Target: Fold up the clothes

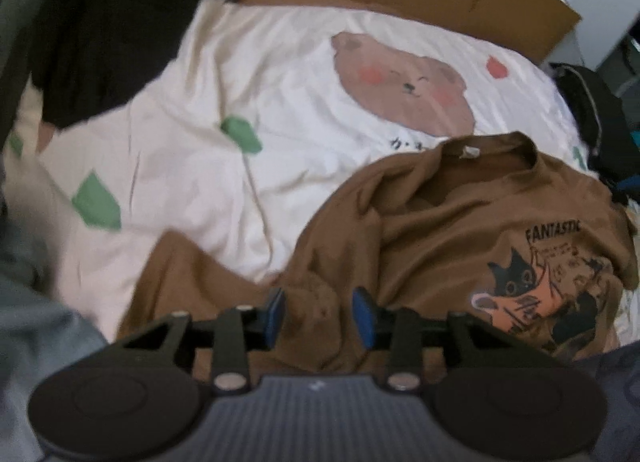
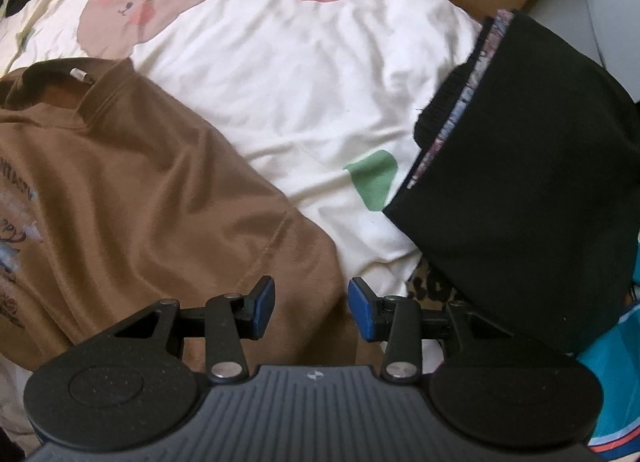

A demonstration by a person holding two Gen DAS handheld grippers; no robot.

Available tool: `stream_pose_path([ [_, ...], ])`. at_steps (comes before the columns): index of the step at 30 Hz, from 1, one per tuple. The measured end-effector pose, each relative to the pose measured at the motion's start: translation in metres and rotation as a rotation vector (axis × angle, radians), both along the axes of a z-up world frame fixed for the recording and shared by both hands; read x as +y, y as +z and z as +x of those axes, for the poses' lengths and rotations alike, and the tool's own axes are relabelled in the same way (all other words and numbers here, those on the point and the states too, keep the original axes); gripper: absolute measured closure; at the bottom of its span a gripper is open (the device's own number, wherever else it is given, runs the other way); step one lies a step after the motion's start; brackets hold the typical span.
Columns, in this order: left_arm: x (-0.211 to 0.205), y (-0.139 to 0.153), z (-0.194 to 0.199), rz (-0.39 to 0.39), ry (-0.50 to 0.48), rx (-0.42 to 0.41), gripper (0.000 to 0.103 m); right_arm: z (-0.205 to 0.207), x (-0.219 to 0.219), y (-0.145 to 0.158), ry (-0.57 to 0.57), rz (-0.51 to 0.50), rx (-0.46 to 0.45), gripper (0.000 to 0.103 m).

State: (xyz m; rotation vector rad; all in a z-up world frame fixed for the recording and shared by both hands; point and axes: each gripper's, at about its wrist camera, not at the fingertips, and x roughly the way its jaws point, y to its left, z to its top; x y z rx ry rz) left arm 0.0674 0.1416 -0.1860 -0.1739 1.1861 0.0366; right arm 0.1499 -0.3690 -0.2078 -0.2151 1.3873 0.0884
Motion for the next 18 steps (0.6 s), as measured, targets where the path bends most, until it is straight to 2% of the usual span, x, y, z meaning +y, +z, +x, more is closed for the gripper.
stream_pose_path([
  [8,0.014,-0.02,0.033,0.013,-0.049,-0.01,0.064,-0.006,0.004,-0.006,0.008,-0.001,0.022,0.055],
  [14,0.016,-0.028,0.041,-0.059,-0.075,-0.022,0.065,-0.01,-0.001,-0.013,-0.01,-0.009,0.043,0.055],
  [18,0.016,-0.029,0.043,-0.067,-0.1,-0.021,0.066,-0.012,-0.001,-0.018,-0.013,-0.014,0.058,0.055],
])
